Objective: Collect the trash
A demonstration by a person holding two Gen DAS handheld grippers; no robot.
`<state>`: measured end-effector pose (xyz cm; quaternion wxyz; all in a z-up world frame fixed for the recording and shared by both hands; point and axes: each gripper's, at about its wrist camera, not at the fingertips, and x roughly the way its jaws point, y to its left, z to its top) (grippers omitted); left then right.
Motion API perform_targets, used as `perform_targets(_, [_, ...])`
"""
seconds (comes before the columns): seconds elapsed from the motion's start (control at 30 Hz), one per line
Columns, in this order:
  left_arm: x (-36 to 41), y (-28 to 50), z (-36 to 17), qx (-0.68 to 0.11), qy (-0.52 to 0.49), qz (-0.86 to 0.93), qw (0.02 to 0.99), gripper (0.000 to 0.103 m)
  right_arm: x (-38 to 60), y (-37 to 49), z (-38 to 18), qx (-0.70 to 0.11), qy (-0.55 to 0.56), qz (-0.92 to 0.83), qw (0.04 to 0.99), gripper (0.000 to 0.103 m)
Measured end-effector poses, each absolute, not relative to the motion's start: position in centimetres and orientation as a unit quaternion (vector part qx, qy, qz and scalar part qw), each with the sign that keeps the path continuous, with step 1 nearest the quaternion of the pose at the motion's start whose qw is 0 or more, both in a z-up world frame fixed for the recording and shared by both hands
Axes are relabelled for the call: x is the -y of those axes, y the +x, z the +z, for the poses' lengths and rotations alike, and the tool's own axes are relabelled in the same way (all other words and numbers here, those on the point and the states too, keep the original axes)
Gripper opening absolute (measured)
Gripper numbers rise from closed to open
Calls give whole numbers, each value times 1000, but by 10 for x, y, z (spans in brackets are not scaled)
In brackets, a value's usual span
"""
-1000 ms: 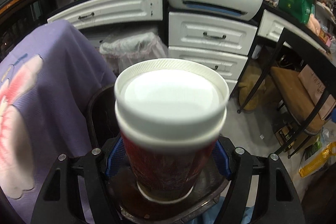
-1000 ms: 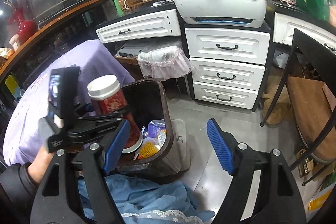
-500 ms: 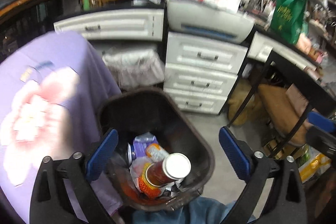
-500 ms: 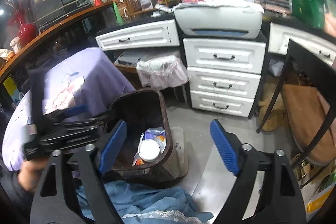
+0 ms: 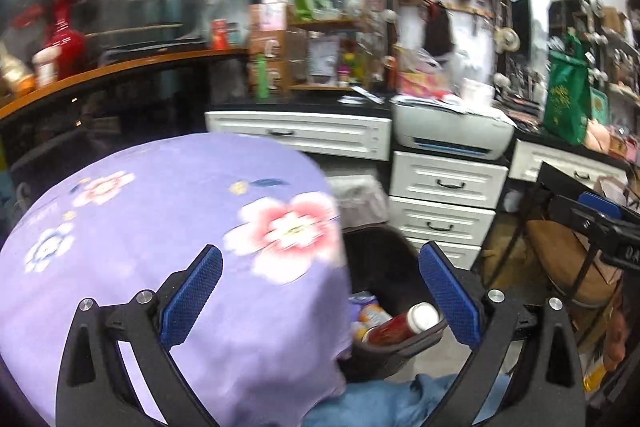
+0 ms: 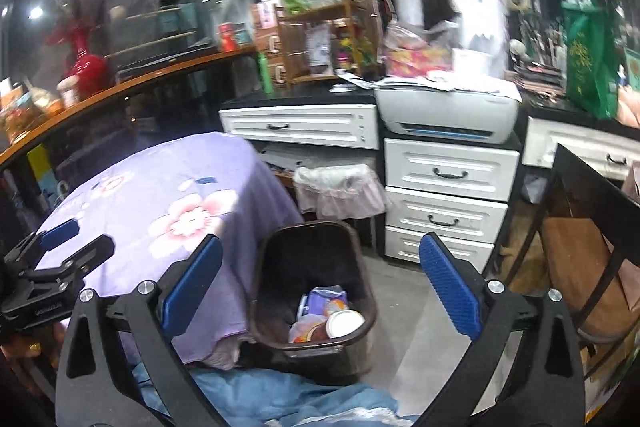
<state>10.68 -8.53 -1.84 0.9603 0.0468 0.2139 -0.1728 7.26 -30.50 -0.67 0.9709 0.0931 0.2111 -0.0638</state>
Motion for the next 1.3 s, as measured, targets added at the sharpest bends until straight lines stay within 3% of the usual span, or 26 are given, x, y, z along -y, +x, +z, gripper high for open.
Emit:
perform_targets(0.4, [6,38,-12,-165,21,-51,985,97,236,46,-1,-189,64,-27,980,97])
perform_targets(0.87, [-7,4,-8,-138,5,-41,990,97,191,-8,5,-117,-6,-24,993,97])
perform_targets(1.3, [-11,6,-10,-138,5,-29,990,97,193,-9,2,-119,1,-17,993,97])
